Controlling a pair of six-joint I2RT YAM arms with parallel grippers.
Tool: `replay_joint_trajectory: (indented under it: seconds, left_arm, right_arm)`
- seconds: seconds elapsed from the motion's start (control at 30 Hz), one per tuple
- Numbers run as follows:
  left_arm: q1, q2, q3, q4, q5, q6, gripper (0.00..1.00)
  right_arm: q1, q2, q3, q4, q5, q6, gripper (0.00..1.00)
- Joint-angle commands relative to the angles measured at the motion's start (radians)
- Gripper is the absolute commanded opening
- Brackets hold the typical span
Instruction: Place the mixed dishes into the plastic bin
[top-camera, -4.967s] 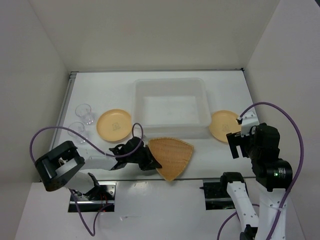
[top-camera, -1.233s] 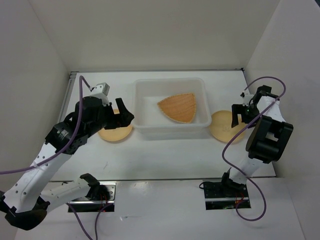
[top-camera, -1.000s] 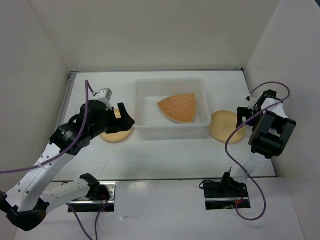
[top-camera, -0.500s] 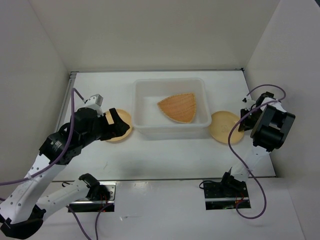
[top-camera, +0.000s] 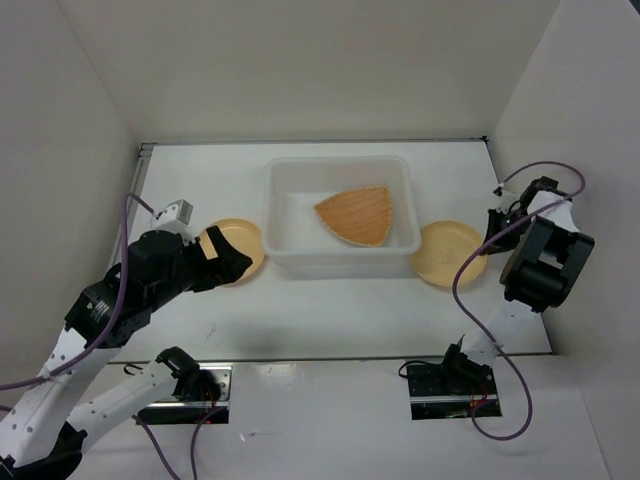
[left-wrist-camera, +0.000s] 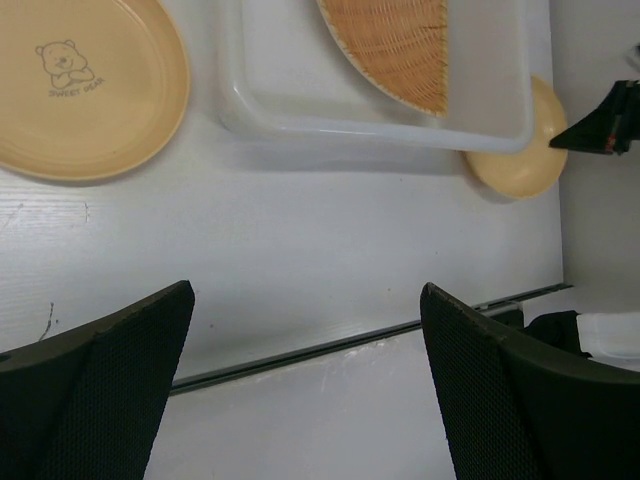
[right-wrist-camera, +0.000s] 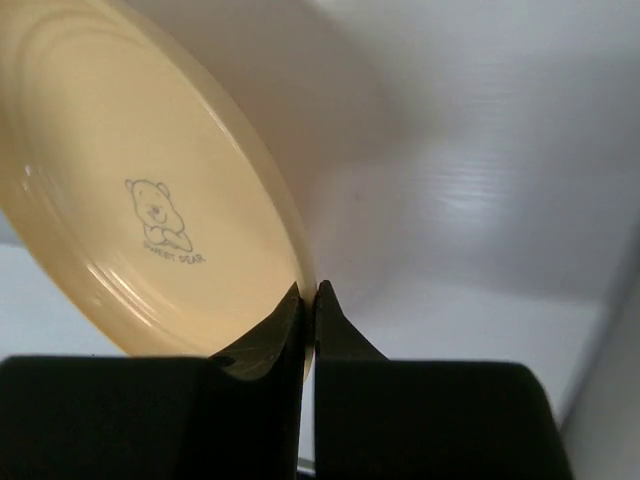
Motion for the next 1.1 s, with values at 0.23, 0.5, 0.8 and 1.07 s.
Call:
replay_joint_trajectory:
  seconds: [0.23, 0.5, 0.8, 1.07]
  left_arm:
    - [0.005, -0.066, -0.04, 0.004, -0.022, -0.002, 1.0]
    - [0.005, 0.029, 0.007, 0.004, -0.031, 0.061, 1.0]
    - [0.005, 0.03, 0.081, -0.118, -0.101, 0.0, 1.0]
    - [0.014, -0.058, 0.1, -0.246, -0.123, -0.12, 1.0]
  right_arm:
    - [-0.028, -0.416, 0.417, -0.097, -0.004, 0.03, 0.0]
    - [0.413, -0.46, 0.528, -0.044, 0.015, 0.076, 0.0]
    - [0.629, -0.169, 0.565, -0.005, 0.028, 0.046, 0.0]
    - [0.76, -0.027, 0.523, 0.039, 0.075, 0.021, 0.0]
